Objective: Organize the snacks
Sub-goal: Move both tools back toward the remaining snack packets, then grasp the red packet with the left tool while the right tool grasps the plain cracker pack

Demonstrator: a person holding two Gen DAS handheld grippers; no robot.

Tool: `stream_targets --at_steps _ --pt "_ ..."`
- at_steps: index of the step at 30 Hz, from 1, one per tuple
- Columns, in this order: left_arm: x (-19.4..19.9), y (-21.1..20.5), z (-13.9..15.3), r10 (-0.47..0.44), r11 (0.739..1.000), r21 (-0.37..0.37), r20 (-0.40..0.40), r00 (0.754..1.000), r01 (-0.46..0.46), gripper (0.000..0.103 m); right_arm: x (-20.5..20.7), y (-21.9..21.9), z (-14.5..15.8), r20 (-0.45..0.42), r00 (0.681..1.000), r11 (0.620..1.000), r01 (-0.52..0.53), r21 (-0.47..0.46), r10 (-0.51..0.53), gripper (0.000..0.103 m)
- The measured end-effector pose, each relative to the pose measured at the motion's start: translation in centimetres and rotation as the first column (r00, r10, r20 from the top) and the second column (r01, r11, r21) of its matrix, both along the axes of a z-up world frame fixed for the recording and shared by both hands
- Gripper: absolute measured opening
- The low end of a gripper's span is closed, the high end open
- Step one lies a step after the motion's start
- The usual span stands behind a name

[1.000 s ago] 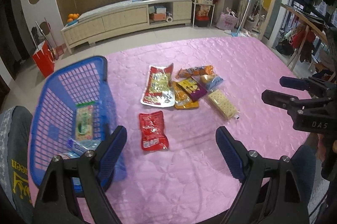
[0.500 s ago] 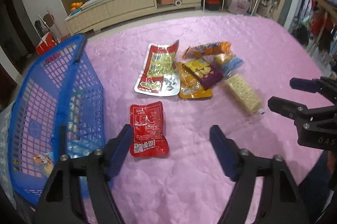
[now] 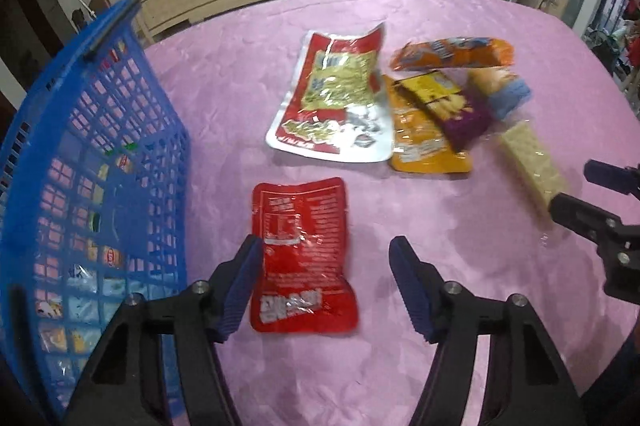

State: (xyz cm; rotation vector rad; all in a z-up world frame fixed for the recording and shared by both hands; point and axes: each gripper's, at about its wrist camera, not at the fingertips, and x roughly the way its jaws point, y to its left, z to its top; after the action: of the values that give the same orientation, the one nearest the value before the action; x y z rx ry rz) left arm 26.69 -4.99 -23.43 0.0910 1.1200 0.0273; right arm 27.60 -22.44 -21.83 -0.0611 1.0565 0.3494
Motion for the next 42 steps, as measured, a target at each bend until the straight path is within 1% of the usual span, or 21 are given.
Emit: stream_targets --at_steps 2,4,5,8,9,10,11,14,15,16,19,21,23,24,29,33,40,42 --pt "0.6 0.4 -0.6 0.017 1.000 0.013 -0.012 1.000 -0.017 0.064 0.3 0.0 -0.4 -0.009 1.000 1.000 0.005 0.007 -0.005 0.081" --pt "1.2 0.8 -1.3 0.022 1.000 0.009 -0.031 0.999 -0.021 0.064 0.4 -0.3 -0.6 -0.012 1.000 1.000 0.012 0.012 -0.012 0.081" --pt "1.3 1.1 -1.4 0.025 1.000 -0.010 -0.029 0.999 -0.025 0.064 0.4 -0.4 -0.7 -0.014 1.000 1.000 0.014 0.017 -0.014 0.081" --pt "1.8 1.4 -1.6 0.026 0.999 -0.032 -0.040 0.999 -0.027 0.064 0.7 -0.6 -0.8 -0.016 1.000 0.999 0.020 0.026 -0.020 0.081" --pt "1.9 1.6 -1.7 0.032 0.998 -0.050 -0.046 0.998 -0.034 0.063 0.8 -0.8 -0.7 -0.017 1.000 0.999 0.025 0.030 -0.024 0.081" --pt "1.9 1.8 -1.8 0.038 0.996 -0.077 -0.051 0.998 -0.042 0.056 0.9 -0.9 -0.8 -0.019 0.999 0.999 0.026 0.033 -0.026 0.081" --pt "1.8 1.9 -1.8 0.044 0.994 -0.098 -0.052 0.998 -0.049 0.054 0.9 -1.0 -0.8 -0.021 0.999 0.999 0.029 0.038 -0.028 0.081" --pt "1.5 1.6 -1.7 0.029 0.996 -0.078 -0.044 0.999 -0.032 0.040 1.1 -1.3 -0.8 -0.028 0.999 0.998 0.036 0.050 -0.035 0.081" --pt "1.3 1.4 -1.6 0.016 0.997 -0.077 -0.041 0.999 -0.019 0.031 1.1 -1.3 -0.8 -0.031 0.999 0.998 0.037 0.052 -0.036 0.081" --pt "1.1 1.5 -1.3 0.008 0.997 -0.082 -0.044 0.999 -0.012 0.027 1.1 -1.2 -0.9 -0.034 0.999 0.998 0.037 0.054 -0.035 0.081" --pt "0.4 1.4 -0.9 -0.004 0.995 -0.103 -0.044 0.999 -0.001 0.021 0.9 -1.2 -0.8 -0.040 0.999 0.998 0.035 0.056 -0.033 0.081" --pt "-0.1 1.6 -0.5 0.004 0.992 -0.126 -0.039 0.999 -0.009 0.019 0.8 -1.3 -0.7 -0.047 0.998 0.997 0.035 0.062 -0.032 0.081" --pt "-0.8 2.0 0.4 0.007 0.986 -0.167 -0.033 0.999 -0.012 0.018 0.6 -1.4 -0.5 -0.049 0.998 0.997 0.035 0.066 -0.032 0.081" --pt "-1.1 1.9 0.6 0.004 0.985 -0.173 -0.030 1.000 -0.009 0.018 0.5 -1.4 -0.3 -0.047 0.998 0.997 0.036 0.066 -0.033 0.081" --pt "-2.4 1.0 2.2 -0.021 0.982 -0.187 0.005 1.000 0.021 0.018 0.1 -1.2 0.7 -0.029 0.999 0.998 0.026 0.054 -0.025 0.081" --pt "-2.6 0.5 3.4 -0.034 0.980 -0.194 0.026 0.999 0.039 0.018 0.4 -0.4 1.1 -0.023 1.000 1.000 0.012 0.025 -0.011 0.081" --pt "-2.4 0.2 4.4 -0.043 0.980 -0.191 0.047 0.998 0.051 0.018 1.7 1.0 0.3 -0.037 0.999 1.000 0.001 -0.029 -0.002 0.081" --pt "-2.4 0.1 4.4 -0.049 0.980 -0.192 0.048 0.998 0.057 0.018 2.1 1.4 -0.3 -0.060 0.998 1.000 -0.015 -0.018 0.014 0.081"
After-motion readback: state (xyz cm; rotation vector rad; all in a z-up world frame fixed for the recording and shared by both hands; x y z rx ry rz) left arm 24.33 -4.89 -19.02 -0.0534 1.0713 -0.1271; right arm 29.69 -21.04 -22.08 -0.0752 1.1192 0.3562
